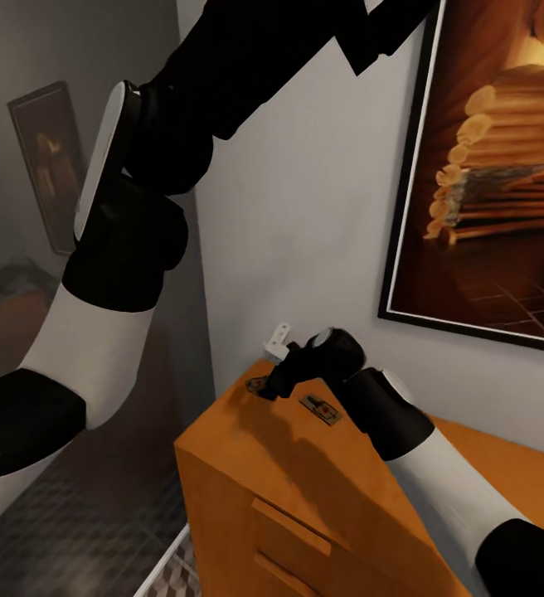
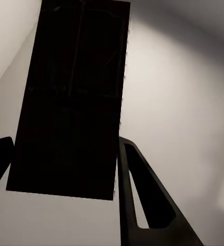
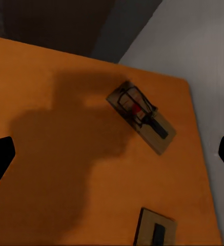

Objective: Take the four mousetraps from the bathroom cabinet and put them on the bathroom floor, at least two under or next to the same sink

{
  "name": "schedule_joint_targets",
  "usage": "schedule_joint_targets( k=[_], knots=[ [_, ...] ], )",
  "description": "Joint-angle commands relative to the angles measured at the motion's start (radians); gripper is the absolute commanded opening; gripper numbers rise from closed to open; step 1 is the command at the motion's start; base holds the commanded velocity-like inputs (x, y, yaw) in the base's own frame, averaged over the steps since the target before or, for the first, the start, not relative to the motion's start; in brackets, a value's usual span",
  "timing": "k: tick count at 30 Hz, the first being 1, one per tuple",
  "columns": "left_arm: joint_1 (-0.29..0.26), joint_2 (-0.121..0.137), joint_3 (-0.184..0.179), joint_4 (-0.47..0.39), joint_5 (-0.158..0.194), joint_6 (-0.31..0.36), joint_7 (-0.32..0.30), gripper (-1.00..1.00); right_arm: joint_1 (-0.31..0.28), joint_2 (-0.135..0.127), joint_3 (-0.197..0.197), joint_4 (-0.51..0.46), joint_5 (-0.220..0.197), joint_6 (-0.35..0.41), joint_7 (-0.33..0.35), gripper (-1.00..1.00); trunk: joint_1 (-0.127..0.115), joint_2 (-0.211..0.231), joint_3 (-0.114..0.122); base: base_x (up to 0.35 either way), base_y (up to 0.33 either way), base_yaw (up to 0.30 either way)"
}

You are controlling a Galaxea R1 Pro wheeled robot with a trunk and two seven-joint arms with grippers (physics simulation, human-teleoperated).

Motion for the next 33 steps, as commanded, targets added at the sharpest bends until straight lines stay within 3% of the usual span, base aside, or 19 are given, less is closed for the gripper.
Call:
schedule_joint_targets(
  k=[1,5,10,17,21,33],
  knots=[
    [-0.001,0.0,0.001,0.0,0.007,0.002,0.007,-1.0,-0.001,0.005,0.0,0.01,0.035,0.006,0.011,1.0,0.0,-0.001,-0.001,0.301,0.0,0.0],
    [0.0,0.0,0.0,0.0,0.007,0.002,0.007,-1.0,-0.002,0.014,-0.002,0.031,0.089,0.009,0.015,1.0,0.0,-0.001,-0.001,0.226,0.0,0.0],
    [0.001,0.0,-0.001,0.0,0.007,0.001,0.007,-1.0,-0.005,0.01,-0.001,0.037,0.104,0.007,0.054,1.0,0.0,-0.001,-0.001,0.034,0.0,0.0],
    [0.002,0.0,-0.003,0.001,0.006,0.0,0.007,-1.0,-0.029,0.009,0.0,0.057,0.106,-0.044,0.285,1.0,0.0,-0.001,-0.001,0.023,0.0,0.0],
    [0.002,0.0,-0.004,0.001,0.004,0.001,0.007,-1.0,-0.039,0.012,-0.001,0.074,0.106,-0.176,0.351,1.0,0.0,-0.001,-0.001,0.229,0.0,0.0],
    [0.002,0.001,-0.006,0.001,0.004,0.002,0.007,-1.0,-0.041,0.01,-0.006,0.072,0.105,-0.198,0.361,1.0,0.0,-0.001,-0.001,0.061,0.0,0.0]
  ],
)
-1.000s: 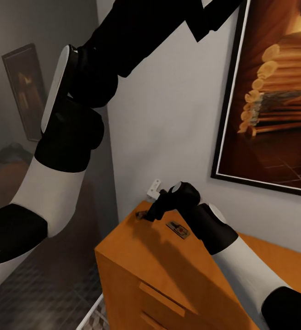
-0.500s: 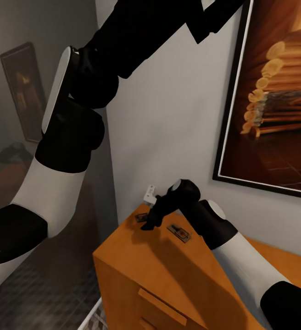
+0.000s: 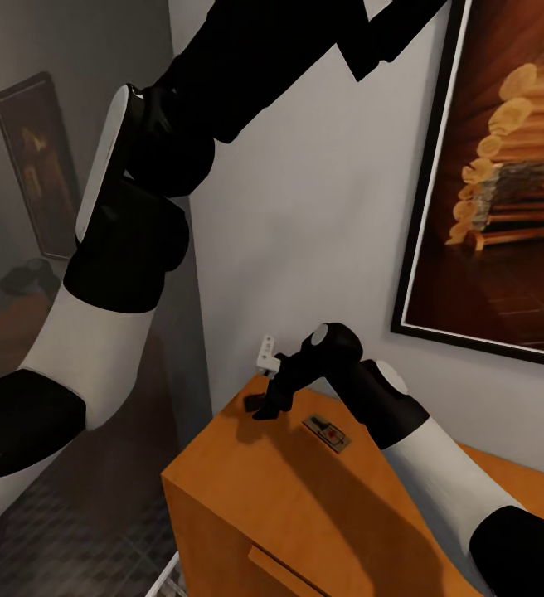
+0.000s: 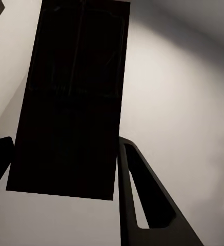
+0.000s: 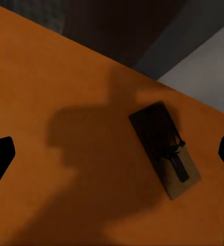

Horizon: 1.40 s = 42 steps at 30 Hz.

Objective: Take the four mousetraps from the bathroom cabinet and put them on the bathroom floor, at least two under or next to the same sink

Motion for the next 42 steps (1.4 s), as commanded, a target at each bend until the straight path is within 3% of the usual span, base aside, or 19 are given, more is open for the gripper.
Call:
schedule_joint_targets(
  k=[1,16,23,37,42],
  knots=[
    [-0.001,0.0,0.001,0.0,0.008,0.002,0.007,-1.0,-0.001,0.0,0.0,-0.001,0.007,0.008,0.007,1.0,0.0,-0.001,-0.001,0.003,0.0,0.0],
    [0.051,0.007,-0.073,0.01,0.002,-0.004,0.015,-1.0,0.014,-0.003,-0.003,-0.024,-0.015,0.041,0.016,1.0,0.0,-0.001,-0.001,0.0,0.002,0.0],
    [0.067,0.007,-0.113,0.01,0.002,-0.003,0.014,-1.0,0.02,-0.003,-0.003,-0.028,-0.017,0.043,0.016,1.0,0.0,-0.001,0.005,0.0,0.193,-0.095],
    [0.068,0.007,-0.114,0.01,-0.011,-0.002,0.013,-1.0,0.02,0.0,-0.007,-0.027,-0.017,0.046,0.016,1.0,0.0,-0.001,0.024,0.0,0.142,-0.201],
    [0.068,0.007,-0.114,0.01,-0.012,-0.002,0.013,-1.0,0.019,0.0,-0.018,-0.024,-0.01,0.122,0.003,1.0,0.0,-0.001,0.027,0.0,0.001,-0.11]
  ],
)
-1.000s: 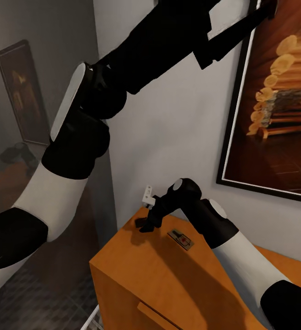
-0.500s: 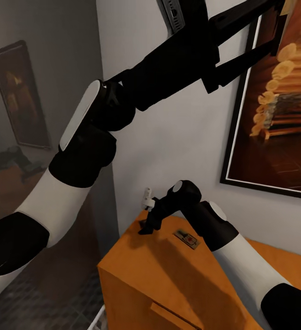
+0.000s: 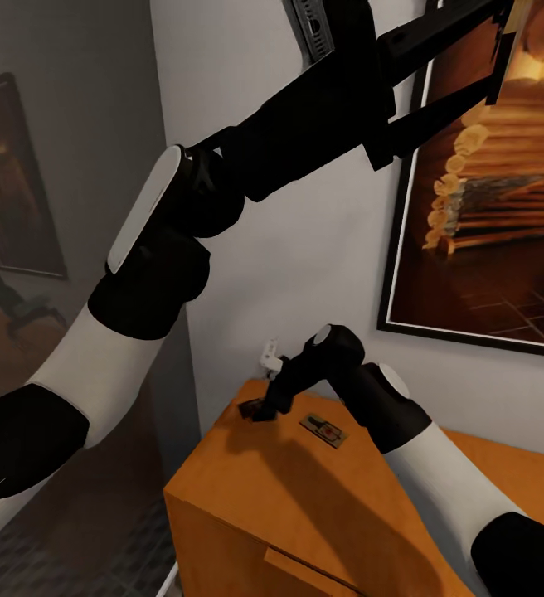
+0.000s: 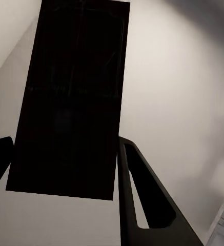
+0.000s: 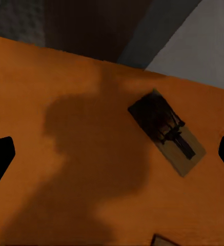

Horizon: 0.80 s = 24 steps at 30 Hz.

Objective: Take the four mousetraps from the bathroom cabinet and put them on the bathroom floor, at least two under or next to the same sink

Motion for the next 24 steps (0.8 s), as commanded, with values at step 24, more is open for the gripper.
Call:
schedule_joint_targets(
  k=[24],
  knots=[
    [0.002,0.0,-0.004,0.0,0.003,0.001,0.009,-1.0,-0.378,0.09,-0.138,0.589,0.027,0.05,-0.372,1.0,0.0,-0.001,-0.001,0.0,0.0,-0.003]
  ],
)
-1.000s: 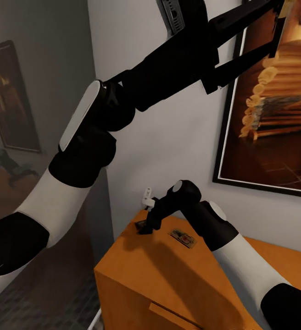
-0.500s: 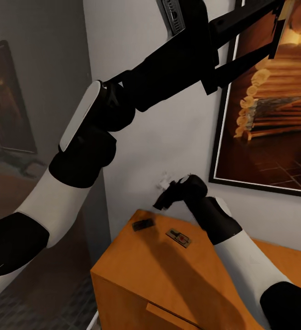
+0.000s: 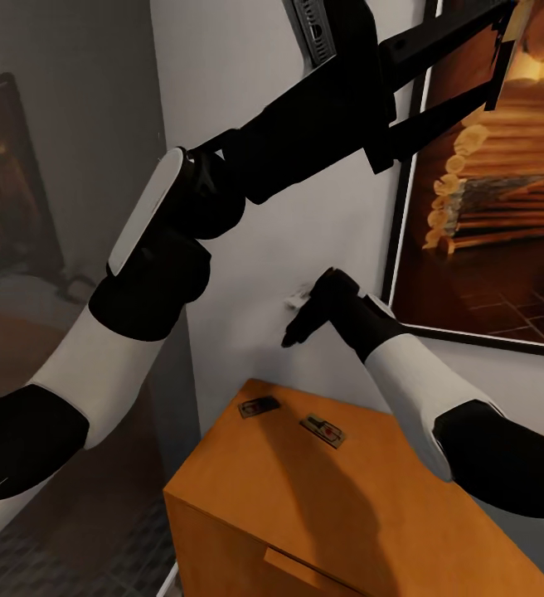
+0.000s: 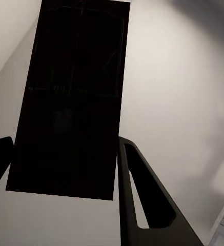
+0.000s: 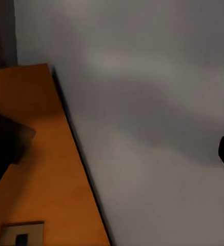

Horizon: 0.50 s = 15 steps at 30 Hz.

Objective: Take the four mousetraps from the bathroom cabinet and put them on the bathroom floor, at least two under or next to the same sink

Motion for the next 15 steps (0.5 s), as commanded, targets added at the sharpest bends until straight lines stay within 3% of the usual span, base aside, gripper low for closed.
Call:
schedule_joint_targets(
  k=[1,3,8,15],
  knots=[
    [-0.001,0.0,0.001,0.0,0.007,0.002,0.008,-1.0,-0.001,0.0,0.002,0.0,0.012,-0.01,0.029,1.0,0.0,-0.001,-0.001,0.0,0.0,0.0],
    [-0.001,0.0,0.0,0.0,-0.001,0.002,0.008,-1.0,-0.002,0.003,0.004,0.003,0.014,-0.049,0.11,1.0,0.0,-0.001,-0.001,0.0,0.0,0.0],
    [-0.001,0.0,-0.015,0.002,-0.007,0.002,0.009,-1.0,-0.002,0.011,0.006,0.004,0.014,-0.076,0.157,1.0,0.0,-0.001,-0.001,0.0,0.0,0.0],
    [-0.001,0.0,-0.023,0.008,-0.009,0.001,0.009,-1.0,-0.002,0.013,0.005,0.023,0.013,-0.146,0.276,1.0,0.0,-0.001,-0.001,0.0,0.0,0.0]
  ],
)
